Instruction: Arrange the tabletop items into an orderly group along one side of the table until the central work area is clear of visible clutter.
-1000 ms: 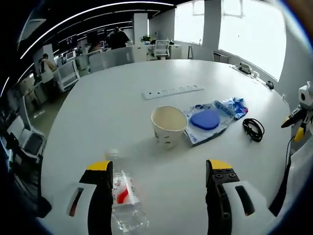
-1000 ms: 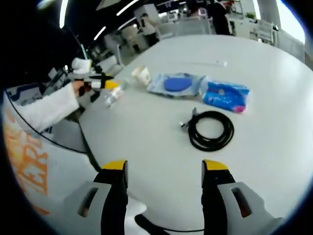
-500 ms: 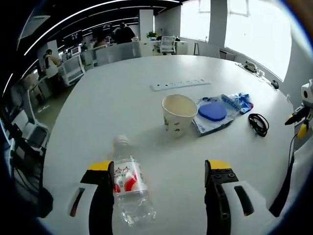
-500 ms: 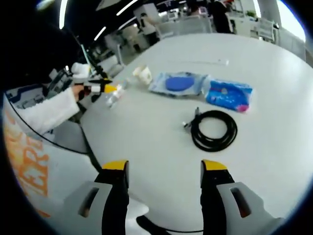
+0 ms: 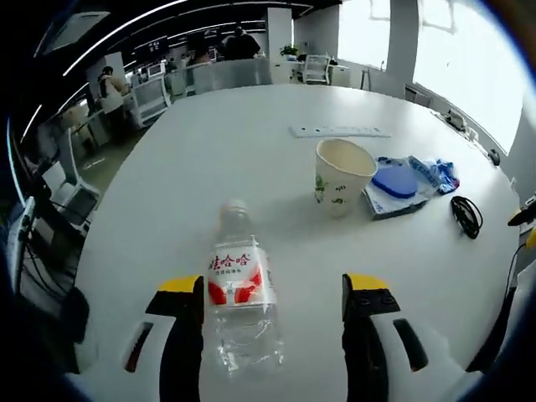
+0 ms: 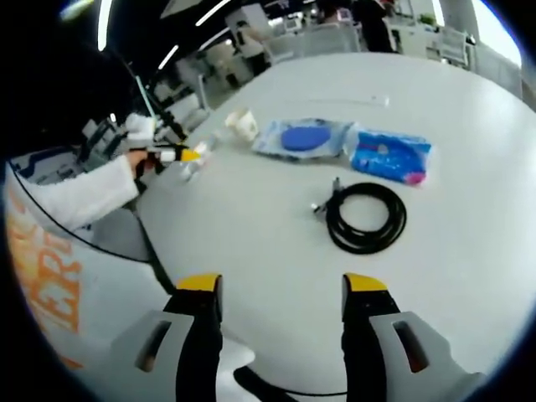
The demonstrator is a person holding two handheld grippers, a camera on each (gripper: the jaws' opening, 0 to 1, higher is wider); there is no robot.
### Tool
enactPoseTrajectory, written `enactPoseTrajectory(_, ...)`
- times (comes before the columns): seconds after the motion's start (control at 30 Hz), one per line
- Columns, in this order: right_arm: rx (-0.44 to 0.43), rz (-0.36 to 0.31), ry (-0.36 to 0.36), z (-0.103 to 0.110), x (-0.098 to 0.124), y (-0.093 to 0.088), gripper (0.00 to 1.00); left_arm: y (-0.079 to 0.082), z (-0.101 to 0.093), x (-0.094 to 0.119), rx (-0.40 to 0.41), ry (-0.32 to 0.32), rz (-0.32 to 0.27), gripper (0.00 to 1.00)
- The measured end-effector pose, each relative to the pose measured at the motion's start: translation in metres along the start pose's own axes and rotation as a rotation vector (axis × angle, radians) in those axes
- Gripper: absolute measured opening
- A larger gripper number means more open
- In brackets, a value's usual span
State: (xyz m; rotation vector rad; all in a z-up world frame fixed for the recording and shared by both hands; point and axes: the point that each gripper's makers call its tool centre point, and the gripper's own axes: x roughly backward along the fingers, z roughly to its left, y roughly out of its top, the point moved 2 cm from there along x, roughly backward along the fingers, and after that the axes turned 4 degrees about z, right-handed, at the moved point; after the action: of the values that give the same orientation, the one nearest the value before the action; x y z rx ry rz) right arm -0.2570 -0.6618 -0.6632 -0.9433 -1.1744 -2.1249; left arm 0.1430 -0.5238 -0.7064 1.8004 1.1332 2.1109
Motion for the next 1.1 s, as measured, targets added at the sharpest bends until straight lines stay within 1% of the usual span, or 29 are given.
enactPoseTrajectory(0.13, 0.002, 0.007, 0.002, 0.0, -0.001, -0.001, 0.55, -0.006, 0.01, -0.005, 0.017, 0.038, 0.02, 0.66)
enactPoseTrajectory(0.2, -0.002, 0.006, 0.001, 0.0, -0.001, -0.002, 0.55, -0.006, 0.013, -0.007, 0.02, 0.037, 0.017, 0.68)
enactPoseTrajectory(0.27, -0.006, 0.007, 0.0, -0.001, -0.001, -0.003, 0.55, -0.008, 0.014, -0.011, 0.046, 0.029, 0.022, 0.69)
enactPoseTrajectory(0.37, -0.01, 0.012, 0.0, -0.001, -0.001, -0.004, 0.55, -0.009, 0.018, -0.015, 0.061, 0.038, 0.037, 0.69)
enactPoseTrajectory(0.43, -0.013, 0.013, -0.001, -0.002, -0.002, -0.005, 0.55, -0.009, 0.02, -0.018, 0.07, 0.044, 0.036, 0.69)
enactPoseTrajectory(0.57, -0.018, 0.012, -0.002, -0.001, -0.002, -0.005, 0.54, -0.009, 0.018, -0.024, 0.057, 0.042, 0.029, 0.68)
enactPoseTrajectory(0.67, -0.021, 0.017, -0.004, -0.001, -0.002, -0.006, 0.54, -0.011, 0.018, -0.028, 0.042, 0.047, 0.046, 0.66)
enactPoseTrajectory(0.87, -0.023, 0.025, -0.003, 0.0, -0.003, -0.01, 0.54, -0.014, 0.023, -0.031, 0.05, 0.076, 0.062, 0.59)
enactPoseTrajectory(0.97, -0.024, 0.029, -0.005, 0.0, -0.003, -0.011, 0.53, -0.014, 0.023, -0.032, 0.045, 0.077, 0.061, 0.59)
enactPoseTrajectory(1.1, -0.025, 0.029, -0.005, 0.001, -0.004, -0.01, 0.53, -0.016, 0.025, -0.035, 0.052, 0.076, 0.078, 0.56)
